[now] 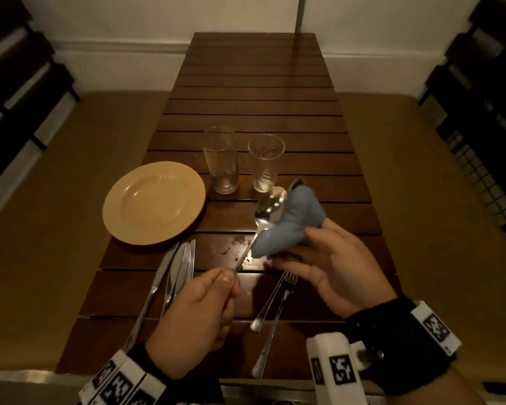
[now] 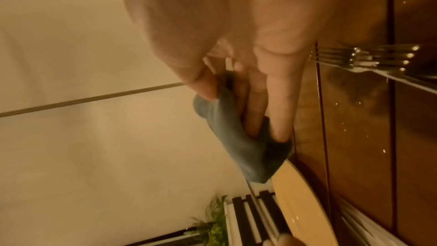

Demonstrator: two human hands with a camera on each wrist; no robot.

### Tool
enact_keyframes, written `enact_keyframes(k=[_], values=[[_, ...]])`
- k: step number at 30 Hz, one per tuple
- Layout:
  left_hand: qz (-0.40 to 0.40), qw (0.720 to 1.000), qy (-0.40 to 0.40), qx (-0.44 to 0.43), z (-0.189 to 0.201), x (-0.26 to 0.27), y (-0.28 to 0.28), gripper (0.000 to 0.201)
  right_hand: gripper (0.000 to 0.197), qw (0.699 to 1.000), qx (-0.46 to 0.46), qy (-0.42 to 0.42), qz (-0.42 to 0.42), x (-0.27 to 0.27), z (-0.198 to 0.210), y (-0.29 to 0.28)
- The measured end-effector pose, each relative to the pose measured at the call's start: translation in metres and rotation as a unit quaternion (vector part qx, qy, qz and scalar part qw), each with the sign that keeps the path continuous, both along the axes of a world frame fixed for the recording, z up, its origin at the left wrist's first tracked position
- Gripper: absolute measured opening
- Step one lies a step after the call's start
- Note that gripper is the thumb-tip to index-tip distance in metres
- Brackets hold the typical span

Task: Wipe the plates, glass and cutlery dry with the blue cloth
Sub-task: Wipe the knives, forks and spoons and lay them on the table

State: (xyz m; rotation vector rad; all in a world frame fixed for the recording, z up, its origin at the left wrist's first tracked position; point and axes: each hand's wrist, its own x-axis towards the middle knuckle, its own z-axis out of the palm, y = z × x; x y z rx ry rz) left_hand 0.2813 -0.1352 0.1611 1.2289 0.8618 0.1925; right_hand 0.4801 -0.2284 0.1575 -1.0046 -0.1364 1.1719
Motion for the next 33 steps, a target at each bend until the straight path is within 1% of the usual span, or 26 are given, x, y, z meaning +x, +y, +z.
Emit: enact_keyframes(k=[2,3,4,5,6,7,8,9,10,11,12,13,14,15,17,19,21,22,24,27,28,30,33], values=[[-0.001,1.000,0.015,0.003,-0.002,0.000,0.000,0.037,0.040,0.999,0.041,-0.001,0.027,-0.005,0.001,-0.002],[-0.005,1.000,0.020,0.008,-0.003,0.000,-0.001,0.036,0.040,0.998,0.042,-0.036,0.030,-0.007,0.000,-0.001],[-0.010,1.000,0.022,0.013,-0.004,0.000,-0.003,0.035,0.039,0.993,0.026,-0.111,0.031,-0.009,-0.001,0.001],[-0.014,1.000,0.023,0.014,-0.005,0.000,-0.006,0.035,0.039,0.973,-0.008,-0.227,0.030,-0.010,-0.005,0.004],[-0.016,0.999,0.027,0.010,-0.006,0.000,-0.008,0.034,0.038,0.934,-0.052,-0.354,0.026,-0.011,-0.009,0.006],[-0.018,0.999,0.032,0.010,-0.007,0.000,-0.009,0.034,0.035,0.878,-0.098,-0.468,0.011,-0.012,-0.013,0.008],[-0.024,0.999,0.036,0.019,-0.008,-0.001,-0.009,0.034,0.032,0.814,-0.135,-0.565,-0.008,-0.014,-0.014,0.010],[-0.033,0.998,0.040,0.038,-0.009,-0.002,-0.008,0.035,0.031,0.748,-0.163,-0.643,-0.020,-0.016,-0.014,0.012],[-0.046,0.995,0.045,0.071,-0.011,-0.004,-0.006,0.035,0.032,0.700,-0.178,-0.692,-0.016,-0.018,-0.014,0.012],[-0.060,0.990,0.051,0.114,-0.013,-0.006,-0.005,0.036,0.035,0.683,-0.184,-0.707,0.000,-0.019,-0.013,0.012],[-0.073,0.983,0.058,0.159,-0.014,-0.008,-0.004,0.037,0.041,0.699,-0.184,-0.691,0.021,-0.019,-0.011,0.012],[-0.086,0.974,0.063,0.201,-0.016,-0.011,-0.003,0.037,0.050,0.727,-0.185,-0.660,0.039,-0.018,-0.010,0.013],[-0.099,0.965,0.062,0.236,-0.016,-0.013,-0.003,0.037,0.058,0.747,-0.196,-0.632,0.058,-0.016,-0.008,0.014],[-0.110,0.958,0.058,0.258,-0.016,-0.014,-0.004,0.035,0.060,0.749,-0.218,-0.621,0.075,-0.014,-0.008,0.017],[-0.113,0.956,0.050,0.266,-0.015,-0.015,-0.008,0.034,0.045,0.727,-0.252,-0.633,0.080,-0.009,-0.009,0.022],[-0.101,0.960,0.044,0.258,-0.015,-0.014,-0.011,0.036,0.030,0.712,-0.261,-0.651,0.042,-0.003,-0.010,0.026],[-0.093,0.960,0.044,0.259,-0.014,-0.011,-0.011,0.037,0.028,0.700,-0.268,-0.662,0.005,-0.002,-0.011,0.025],[-0.092,0.961,0.045,0.256,-0.014,-0.010,-0.011,0.038,0.029,0.688,-0.279,-0.669,-0.005,-0.004,-0.013,0.023],[-0.091,0.965,0.046,0.240,-0.014,-0.009,-0.010,0.038,0.030,0.649,-0.300,-0.699,-0.007,-0.017,-0.015,0.016],[-0.099,0.963,0.054,0.246,-0.015,-0.012,-0.008,0.037,0.024,0.581,-0.292,-0.760,-0.004,-0.034,-0.020,0.009],[-0.103,0.960,0.057,0.255,-0.016,-0.014,-0.008,0.036,0.022,0.568,-0.295,-0.768,-0.004,-0.033,-0.021,0.009],[-0.119,0.949,0.069,0.283,-0.017,-0.016,-0.008,0.034,0.016,0.562,-0.303,-0.769,-0.011,-0.025,-0.022,0.012],[-0.145,0.923,0.100,0.342,-0.017,-0.021,-0.003,0.030,0.010,0.566,-0.310,-0.764,0.004,-0.014,-0.020,0.017]])
